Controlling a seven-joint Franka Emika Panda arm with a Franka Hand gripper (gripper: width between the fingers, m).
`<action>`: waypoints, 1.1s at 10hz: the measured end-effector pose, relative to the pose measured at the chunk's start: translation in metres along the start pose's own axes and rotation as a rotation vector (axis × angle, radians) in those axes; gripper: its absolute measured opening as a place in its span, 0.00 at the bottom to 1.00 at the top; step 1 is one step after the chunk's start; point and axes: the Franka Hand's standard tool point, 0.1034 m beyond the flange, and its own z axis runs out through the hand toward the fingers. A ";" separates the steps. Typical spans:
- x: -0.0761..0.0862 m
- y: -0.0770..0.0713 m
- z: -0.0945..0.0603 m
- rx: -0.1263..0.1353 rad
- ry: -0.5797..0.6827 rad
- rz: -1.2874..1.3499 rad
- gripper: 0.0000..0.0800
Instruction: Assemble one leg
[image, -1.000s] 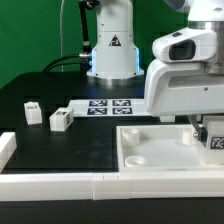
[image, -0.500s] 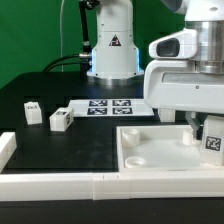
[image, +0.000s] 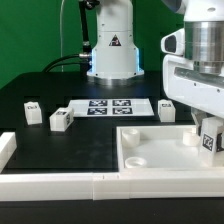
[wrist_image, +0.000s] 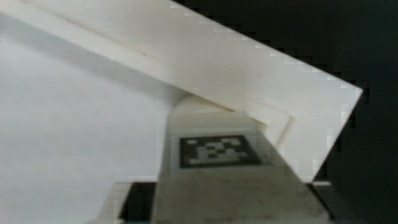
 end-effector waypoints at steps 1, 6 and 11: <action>0.000 0.000 0.000 0.000 0.003 0.130 0.36; -0.001 -0.001 0.000 0.003 0.006 -0.062 0.74; -0.004 -0.002 0.000 0.008 0.017 -0.741 0.81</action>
Offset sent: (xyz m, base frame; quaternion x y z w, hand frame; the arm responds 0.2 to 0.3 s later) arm 0.0000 0.0000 0.0000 0.0000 0.0000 -0.0899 0.9960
